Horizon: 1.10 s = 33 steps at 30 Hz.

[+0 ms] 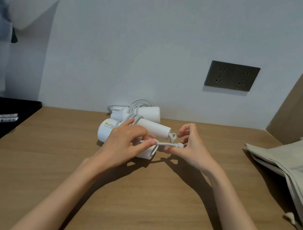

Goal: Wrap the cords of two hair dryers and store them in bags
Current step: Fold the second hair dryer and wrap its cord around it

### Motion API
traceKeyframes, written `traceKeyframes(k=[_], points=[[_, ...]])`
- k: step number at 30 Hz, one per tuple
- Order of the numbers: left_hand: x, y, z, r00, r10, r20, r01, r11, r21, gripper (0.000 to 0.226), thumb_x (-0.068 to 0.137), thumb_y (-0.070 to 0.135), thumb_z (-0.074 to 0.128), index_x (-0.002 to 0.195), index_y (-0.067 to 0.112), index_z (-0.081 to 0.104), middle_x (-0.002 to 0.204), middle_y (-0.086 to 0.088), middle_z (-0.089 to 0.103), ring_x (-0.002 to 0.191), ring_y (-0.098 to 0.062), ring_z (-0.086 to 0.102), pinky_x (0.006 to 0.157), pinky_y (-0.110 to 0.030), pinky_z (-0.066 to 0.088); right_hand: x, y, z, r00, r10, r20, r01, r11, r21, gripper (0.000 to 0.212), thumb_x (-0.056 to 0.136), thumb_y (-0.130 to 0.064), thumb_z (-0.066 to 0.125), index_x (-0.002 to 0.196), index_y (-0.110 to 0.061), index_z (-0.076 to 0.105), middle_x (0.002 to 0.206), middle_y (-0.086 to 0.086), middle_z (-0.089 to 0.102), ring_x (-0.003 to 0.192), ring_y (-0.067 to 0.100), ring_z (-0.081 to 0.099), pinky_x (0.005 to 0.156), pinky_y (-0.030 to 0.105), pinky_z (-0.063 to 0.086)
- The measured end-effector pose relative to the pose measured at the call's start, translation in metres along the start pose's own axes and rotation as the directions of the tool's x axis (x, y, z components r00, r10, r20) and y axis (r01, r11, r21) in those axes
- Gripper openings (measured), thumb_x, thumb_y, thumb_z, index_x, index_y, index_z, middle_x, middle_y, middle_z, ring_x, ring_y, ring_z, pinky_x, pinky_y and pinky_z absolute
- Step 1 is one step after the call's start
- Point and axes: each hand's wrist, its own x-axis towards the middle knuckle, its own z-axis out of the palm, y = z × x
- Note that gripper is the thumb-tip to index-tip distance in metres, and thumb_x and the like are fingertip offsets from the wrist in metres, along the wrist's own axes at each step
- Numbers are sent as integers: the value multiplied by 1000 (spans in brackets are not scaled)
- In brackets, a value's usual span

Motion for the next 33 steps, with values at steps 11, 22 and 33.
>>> traceKeyframes(k=[11,22,33], points=[[-9,-2,-8,999,7,-32,-6,1000,19,44,90,52,40,92,20,70,79,13,64,83,-3,58,112,-9,14,-12,-10,0,974,13,228,-69,968,240,23,90,-17,65,112,-10,68,89,-5,71,66,-6,58,61,8,42],[-14,18,-3,995,-6,-104,-5,995,-101,29,87,41,48,86,26,74,50,13,46,58,-10,44,113,-17,23,-30,-12,-9,985,-16,170,-23,974,227,15,91,-22,61,97,-12,71,85,2,73,78,4,61,69,15,43],[6,33,18,992,-53,-111,54,998,6,68,77,72,49,53,9,51,51,-8,53,91,-28,61,75,-9,28,-30,4,-8,993,2,115,-17,992,128,27,97,-29,51,100,-12,71,74,-6,65,73,7,55,69,18,42]])
